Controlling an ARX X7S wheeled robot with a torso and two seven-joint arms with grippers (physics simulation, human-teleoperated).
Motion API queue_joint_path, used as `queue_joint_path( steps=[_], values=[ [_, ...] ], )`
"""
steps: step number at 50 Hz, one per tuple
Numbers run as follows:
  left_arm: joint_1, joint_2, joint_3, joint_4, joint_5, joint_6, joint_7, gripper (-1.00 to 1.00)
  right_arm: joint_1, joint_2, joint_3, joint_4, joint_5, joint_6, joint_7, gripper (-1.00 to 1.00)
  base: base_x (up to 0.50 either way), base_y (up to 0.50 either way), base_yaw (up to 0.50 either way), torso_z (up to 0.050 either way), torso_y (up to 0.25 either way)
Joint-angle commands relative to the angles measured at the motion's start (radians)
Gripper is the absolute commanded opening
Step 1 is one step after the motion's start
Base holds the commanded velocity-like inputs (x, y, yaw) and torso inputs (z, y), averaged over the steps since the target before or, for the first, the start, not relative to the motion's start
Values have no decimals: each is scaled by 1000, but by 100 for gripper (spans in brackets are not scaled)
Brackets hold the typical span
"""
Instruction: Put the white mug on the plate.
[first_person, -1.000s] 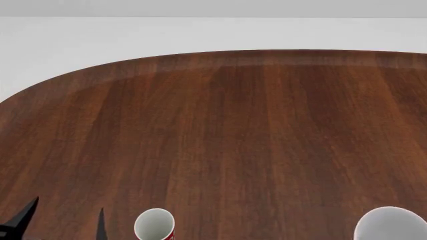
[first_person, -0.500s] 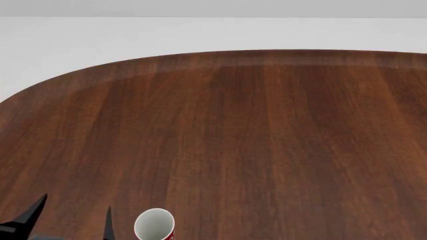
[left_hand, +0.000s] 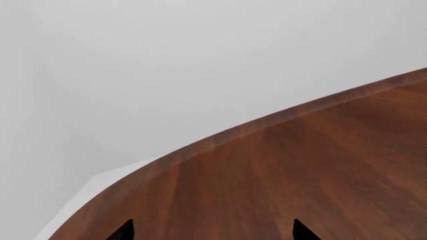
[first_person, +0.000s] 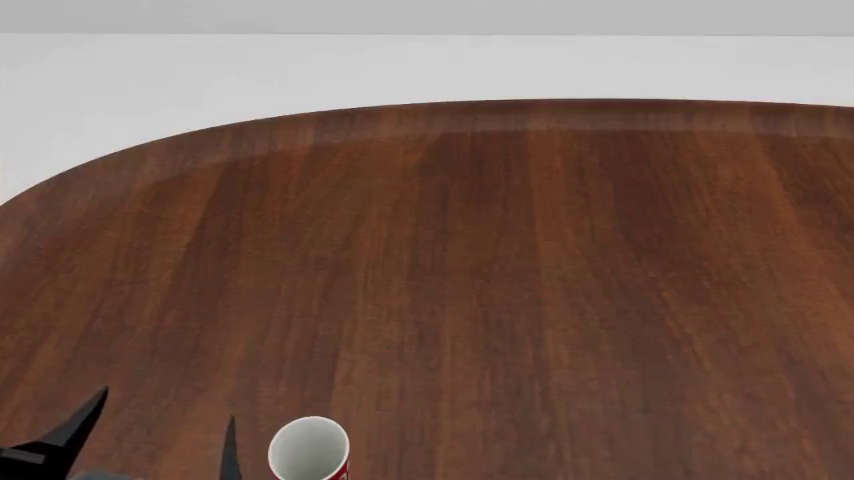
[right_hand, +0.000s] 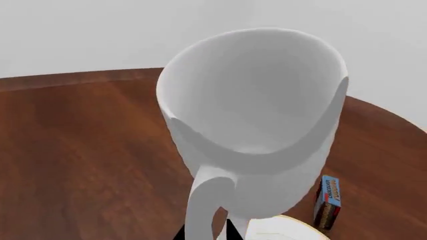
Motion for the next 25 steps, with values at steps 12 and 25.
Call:
queue_joint_path(
  steps=[12, 25],
  values=[
    [-8, -2, 17, 22, 2, -28, -3, 100, -14, -4, 75, 87, 25, -50, -20, -100, 0, 0, 0, 0, 0],
    [-9, -6, 26, 33, 6, -41, -7, 100, -7, -32, 100, 175, 61, -110, -63, -100, 0, 0, 0, 0, 0]
  ],
)
